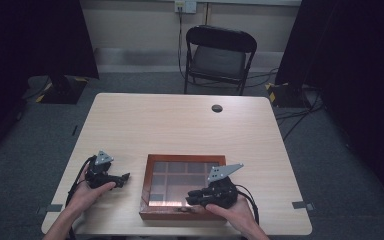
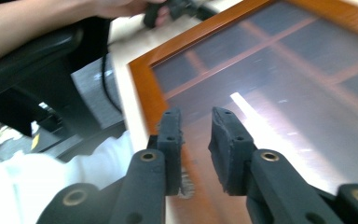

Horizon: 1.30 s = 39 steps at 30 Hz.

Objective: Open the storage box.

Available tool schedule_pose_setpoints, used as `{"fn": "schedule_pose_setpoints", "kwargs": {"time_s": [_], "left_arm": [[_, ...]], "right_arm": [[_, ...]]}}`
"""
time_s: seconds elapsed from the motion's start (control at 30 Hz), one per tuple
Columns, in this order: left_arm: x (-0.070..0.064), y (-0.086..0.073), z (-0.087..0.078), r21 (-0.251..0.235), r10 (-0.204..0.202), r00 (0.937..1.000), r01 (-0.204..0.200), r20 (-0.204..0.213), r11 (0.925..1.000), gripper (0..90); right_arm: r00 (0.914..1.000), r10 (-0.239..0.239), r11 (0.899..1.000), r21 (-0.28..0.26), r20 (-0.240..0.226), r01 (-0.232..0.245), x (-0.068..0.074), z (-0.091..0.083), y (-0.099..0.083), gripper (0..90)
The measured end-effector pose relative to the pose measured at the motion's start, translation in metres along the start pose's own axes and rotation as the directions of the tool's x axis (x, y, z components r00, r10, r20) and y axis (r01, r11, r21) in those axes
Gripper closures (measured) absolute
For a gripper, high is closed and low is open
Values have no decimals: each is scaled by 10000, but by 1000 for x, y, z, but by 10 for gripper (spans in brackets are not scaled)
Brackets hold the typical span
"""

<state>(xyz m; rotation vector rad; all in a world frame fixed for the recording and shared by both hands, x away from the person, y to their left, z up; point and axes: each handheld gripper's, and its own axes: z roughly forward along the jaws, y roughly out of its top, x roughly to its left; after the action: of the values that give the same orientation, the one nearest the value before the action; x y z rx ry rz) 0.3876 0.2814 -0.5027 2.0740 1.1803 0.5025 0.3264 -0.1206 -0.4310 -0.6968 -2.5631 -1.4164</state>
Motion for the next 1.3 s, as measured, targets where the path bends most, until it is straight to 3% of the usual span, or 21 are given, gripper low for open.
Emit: {"fn": "schedule_pose_setpoints", "kwargs": {"time_s": [0.27, 0.4, 0.8, 0.93, 1.3], "left_arm": [[2, 0, 0, 46, 155, 9998, -156, 79, 9999, 43], [2, 1, 1, 41, 209, 9997, -209, 122, 9998, 41], [3, 1, 1, 120, 233, 9997, -234, 94, 9997, 33], [2, 1, 1, 48, 59, 10000, -60, 68, 10000, 35], [-1, 3, -3, 130, 261, 9996, -263, 145, 9996, 155]], "right_arm": [[9987, -130, 9989, 441, -499, 152, 8, 13, -6, 784], [9993, -304, 9976, 623, -231, 318, 9, 13, -8, 783], [9957, -911, 9938, 631, -153, 919, 13, 17, -10, 811], [9961, -845, 9941, 655, -260, 860, 11, 17, -10, 817], [9949, -951, 9921, 790, -345, 975, 11, 17, -7, 820]]}}
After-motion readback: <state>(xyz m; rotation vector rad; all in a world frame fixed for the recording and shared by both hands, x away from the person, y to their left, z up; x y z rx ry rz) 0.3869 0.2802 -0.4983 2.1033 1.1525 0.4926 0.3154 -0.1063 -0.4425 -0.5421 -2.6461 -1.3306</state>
